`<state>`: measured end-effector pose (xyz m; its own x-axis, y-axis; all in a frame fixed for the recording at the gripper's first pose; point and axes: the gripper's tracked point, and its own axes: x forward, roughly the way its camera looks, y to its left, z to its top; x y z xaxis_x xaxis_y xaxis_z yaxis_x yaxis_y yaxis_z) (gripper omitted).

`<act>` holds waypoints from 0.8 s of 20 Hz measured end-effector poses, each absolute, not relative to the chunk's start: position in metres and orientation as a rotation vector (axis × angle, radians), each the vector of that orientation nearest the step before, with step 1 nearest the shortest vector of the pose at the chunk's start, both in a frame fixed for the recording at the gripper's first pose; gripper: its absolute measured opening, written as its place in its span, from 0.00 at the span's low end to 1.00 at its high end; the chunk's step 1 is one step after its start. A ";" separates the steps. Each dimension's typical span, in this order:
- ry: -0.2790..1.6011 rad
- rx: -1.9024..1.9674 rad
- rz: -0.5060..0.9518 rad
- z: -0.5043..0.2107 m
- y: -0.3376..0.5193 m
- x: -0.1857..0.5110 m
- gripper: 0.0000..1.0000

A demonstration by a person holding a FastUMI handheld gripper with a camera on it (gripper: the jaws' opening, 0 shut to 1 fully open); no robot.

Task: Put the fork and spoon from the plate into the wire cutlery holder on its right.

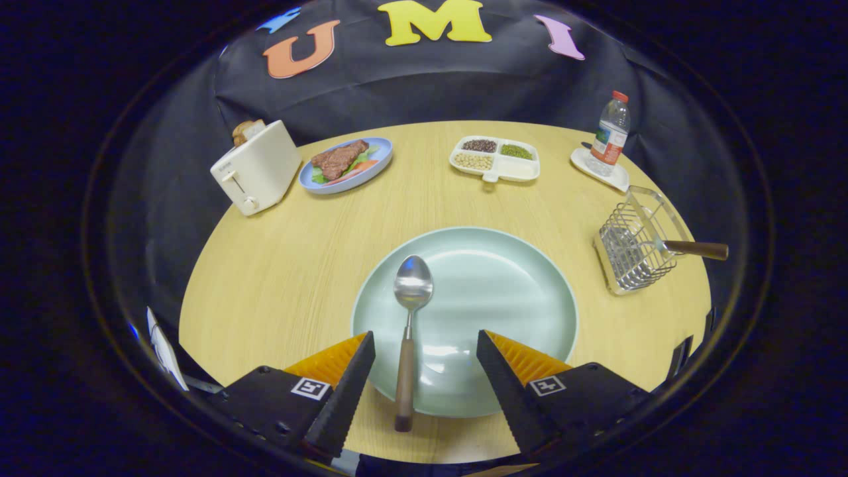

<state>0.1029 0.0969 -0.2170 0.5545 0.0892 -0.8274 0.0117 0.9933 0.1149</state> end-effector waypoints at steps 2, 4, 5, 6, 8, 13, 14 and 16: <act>1.012 0.096 0.043 -0.224 0.098 0.103 0.90; 1.067 0.083 0.040 -0.234 0.099 0.098 0.74; 1.082 0.087 0.037 -0.237 0.100 0.098 0.71; 1.087 0.091 0.036 -0.238 0.101 0.099 0.69; 1.096 0.073 0.034 -0.243 0.101 0.099 0.54; 1.138 0.061 0.047 -0.249 0.108 0.099 0.30; 1.120 0.061 0.048 -0.247 0.108 0.101 0.31; 1.132 0.071 0.057 -0.248 0.108 0.101 0.05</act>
